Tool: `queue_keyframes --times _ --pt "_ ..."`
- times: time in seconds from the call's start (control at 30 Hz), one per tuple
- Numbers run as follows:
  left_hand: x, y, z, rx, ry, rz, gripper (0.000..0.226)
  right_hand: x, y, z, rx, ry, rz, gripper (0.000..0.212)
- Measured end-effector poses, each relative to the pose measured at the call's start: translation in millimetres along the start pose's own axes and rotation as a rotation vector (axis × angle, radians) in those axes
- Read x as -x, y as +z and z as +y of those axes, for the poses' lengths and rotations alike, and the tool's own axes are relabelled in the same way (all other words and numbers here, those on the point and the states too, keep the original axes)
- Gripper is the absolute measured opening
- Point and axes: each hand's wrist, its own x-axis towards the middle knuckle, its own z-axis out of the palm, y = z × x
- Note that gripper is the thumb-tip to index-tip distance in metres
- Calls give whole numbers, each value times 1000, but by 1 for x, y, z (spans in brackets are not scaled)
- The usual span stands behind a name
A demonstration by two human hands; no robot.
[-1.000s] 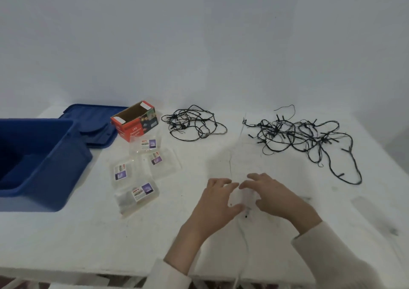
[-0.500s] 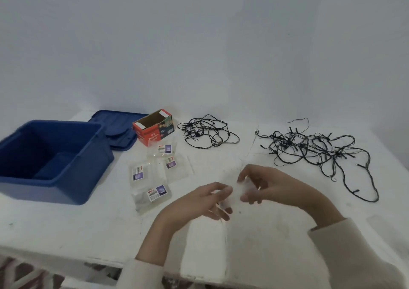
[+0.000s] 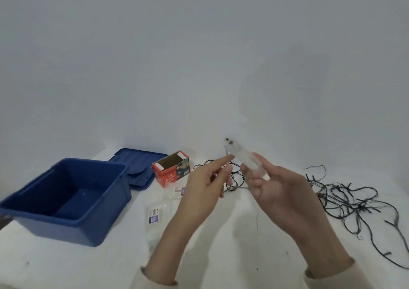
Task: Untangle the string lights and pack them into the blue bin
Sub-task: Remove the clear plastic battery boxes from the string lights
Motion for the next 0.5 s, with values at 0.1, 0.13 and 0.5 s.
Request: queue_keyframes --times 0.1,0.13,0.5 --pt "6 13 6 -151 -11 -159 21 1 23 3 88 -113 36 33" --pt "9 15 9 -174 -32 -188 23 1 27 4 217 -194 58 25" --pt "2 -19 52 -871 440 -128 26 -4 3 -3 1769 -682 33 27"
